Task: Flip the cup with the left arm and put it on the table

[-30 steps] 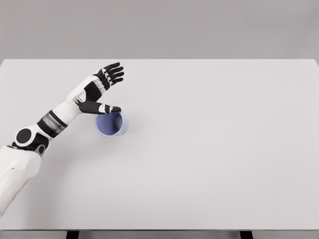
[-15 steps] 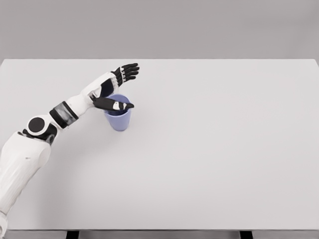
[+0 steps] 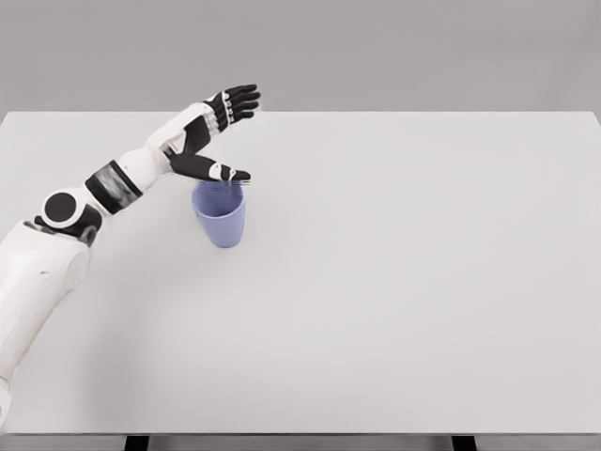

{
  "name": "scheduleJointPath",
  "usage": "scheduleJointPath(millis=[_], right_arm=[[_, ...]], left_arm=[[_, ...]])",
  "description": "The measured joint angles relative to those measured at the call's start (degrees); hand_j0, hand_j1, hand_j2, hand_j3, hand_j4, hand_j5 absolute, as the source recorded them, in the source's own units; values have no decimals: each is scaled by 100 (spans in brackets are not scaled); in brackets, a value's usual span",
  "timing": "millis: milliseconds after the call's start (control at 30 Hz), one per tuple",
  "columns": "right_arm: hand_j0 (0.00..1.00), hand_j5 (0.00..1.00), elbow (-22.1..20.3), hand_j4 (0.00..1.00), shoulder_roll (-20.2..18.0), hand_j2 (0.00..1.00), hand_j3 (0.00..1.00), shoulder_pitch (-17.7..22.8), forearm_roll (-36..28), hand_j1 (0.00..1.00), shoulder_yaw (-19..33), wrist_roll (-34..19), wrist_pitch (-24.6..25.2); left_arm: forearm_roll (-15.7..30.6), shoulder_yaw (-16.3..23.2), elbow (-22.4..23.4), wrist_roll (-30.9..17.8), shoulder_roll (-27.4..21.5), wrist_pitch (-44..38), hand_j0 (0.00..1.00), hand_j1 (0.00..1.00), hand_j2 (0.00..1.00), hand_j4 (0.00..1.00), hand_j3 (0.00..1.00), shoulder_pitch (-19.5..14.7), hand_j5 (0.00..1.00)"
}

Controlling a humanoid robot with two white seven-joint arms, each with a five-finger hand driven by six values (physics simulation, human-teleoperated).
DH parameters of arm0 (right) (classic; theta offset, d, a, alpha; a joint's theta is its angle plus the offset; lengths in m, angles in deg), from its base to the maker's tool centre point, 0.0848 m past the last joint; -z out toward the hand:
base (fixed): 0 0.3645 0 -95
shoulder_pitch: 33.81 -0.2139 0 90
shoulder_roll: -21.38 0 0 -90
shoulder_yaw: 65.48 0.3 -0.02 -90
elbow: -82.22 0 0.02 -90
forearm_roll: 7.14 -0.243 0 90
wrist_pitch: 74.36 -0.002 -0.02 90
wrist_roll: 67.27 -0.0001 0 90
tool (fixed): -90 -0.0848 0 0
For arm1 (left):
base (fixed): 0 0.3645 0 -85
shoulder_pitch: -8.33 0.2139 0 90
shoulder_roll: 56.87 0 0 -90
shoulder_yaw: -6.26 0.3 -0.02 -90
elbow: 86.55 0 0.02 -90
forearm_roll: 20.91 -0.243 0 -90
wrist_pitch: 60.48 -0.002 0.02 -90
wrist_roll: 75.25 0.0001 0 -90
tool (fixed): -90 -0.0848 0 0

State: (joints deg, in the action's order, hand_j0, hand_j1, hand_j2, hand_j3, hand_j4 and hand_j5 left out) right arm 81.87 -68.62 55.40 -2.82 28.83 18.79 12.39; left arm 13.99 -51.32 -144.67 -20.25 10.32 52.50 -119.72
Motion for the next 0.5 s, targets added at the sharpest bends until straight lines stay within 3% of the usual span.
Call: scheduleJointPath(millis=[67, 167, 267, 400, 500], right_arm=[[100, 100, 0, 100, 0, 100, 100, 0, 1, 100, 0, 0, 0], [100, 100, 0, 100, 0, 100, 100, 0, 1, 100, 0, 0, 0], [100, 100, 0, 100, 0, 100, 100, 0, 0, 100, 0, 0, 0], [100, 100, 0, 100, 0, 100, 100, 0, 1, 100, 0, 0, 0], [100, 100, 0, 100, 0, 100, 100, 0, 1, 100, 0, 0, 0]], left_arm=[[8, 6, -60, 0, -291, -27, 100, 100, 100, 100, 100, -88, 100], [-10, 6, -179, 0, -1165, 158, 100, 100, 100, 100, 100, -79, 100], [-459, -2, -216, 0, -1850, 638, 100, 100, 100, 100, 100, -88, 100], [-1291, 22, -236, -1, -2156, 1060, 100, 100, 100, 100, 100, -44, 100], [-1602, 63, -224, -1, -2209, 1159, 100, 100, 100, 100, 100, -27, 100]])
